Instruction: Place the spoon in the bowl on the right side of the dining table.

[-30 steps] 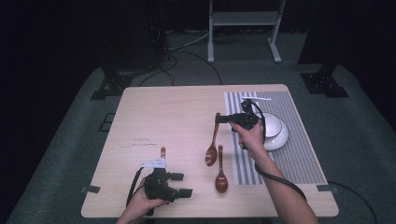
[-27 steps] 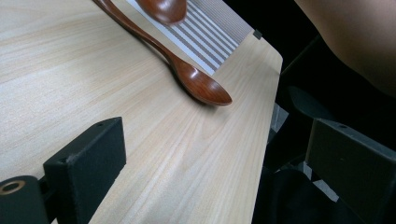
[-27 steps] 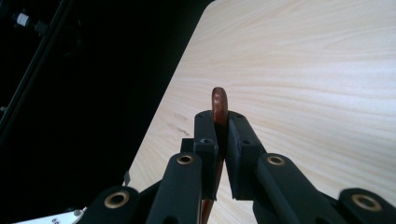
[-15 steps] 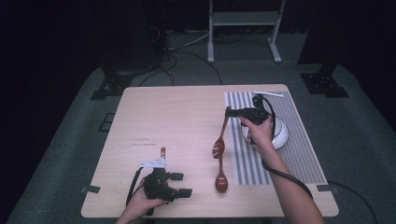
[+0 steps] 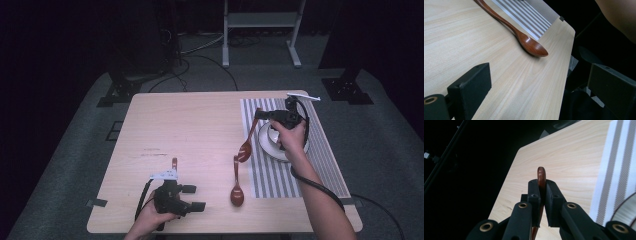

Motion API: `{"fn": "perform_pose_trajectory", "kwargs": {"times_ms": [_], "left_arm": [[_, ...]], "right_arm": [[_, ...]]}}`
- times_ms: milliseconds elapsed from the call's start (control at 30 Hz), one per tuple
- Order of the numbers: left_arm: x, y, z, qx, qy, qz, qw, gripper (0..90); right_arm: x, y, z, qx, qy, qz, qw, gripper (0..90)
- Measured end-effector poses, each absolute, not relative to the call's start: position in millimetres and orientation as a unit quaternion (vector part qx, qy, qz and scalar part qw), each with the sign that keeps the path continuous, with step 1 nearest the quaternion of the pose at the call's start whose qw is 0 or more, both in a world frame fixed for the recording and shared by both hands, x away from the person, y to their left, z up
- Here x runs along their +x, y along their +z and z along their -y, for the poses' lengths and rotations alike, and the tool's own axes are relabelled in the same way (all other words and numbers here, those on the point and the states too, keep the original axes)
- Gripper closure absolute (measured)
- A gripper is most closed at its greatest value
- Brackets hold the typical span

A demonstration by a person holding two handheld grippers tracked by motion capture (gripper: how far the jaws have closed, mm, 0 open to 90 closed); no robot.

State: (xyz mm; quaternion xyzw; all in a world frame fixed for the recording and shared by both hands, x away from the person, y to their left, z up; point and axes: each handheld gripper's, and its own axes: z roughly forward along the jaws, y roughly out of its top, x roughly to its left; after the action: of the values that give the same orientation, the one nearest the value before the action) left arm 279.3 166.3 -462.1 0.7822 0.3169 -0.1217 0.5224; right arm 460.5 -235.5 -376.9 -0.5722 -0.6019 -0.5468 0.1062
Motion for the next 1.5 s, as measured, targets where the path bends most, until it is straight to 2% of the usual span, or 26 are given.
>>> {"fn": "perform_pose_trajectory", "kwargs": {"times_ms": [1000, 1500], "left_arm": [[283, -462, -170, 0.777, -0.121, -0.323, 0.526, 3.8], [286, -464, -174, 0.774, -0.121, -0.327, 0.529, 3.8]], "right_arm": [[459, -359, 306, -0.618, -0.56, 0.549, 0.054, 83.1], [460, -361, 337, -0.643, -0.559, 0.523, 0.031, 83.1]]}}
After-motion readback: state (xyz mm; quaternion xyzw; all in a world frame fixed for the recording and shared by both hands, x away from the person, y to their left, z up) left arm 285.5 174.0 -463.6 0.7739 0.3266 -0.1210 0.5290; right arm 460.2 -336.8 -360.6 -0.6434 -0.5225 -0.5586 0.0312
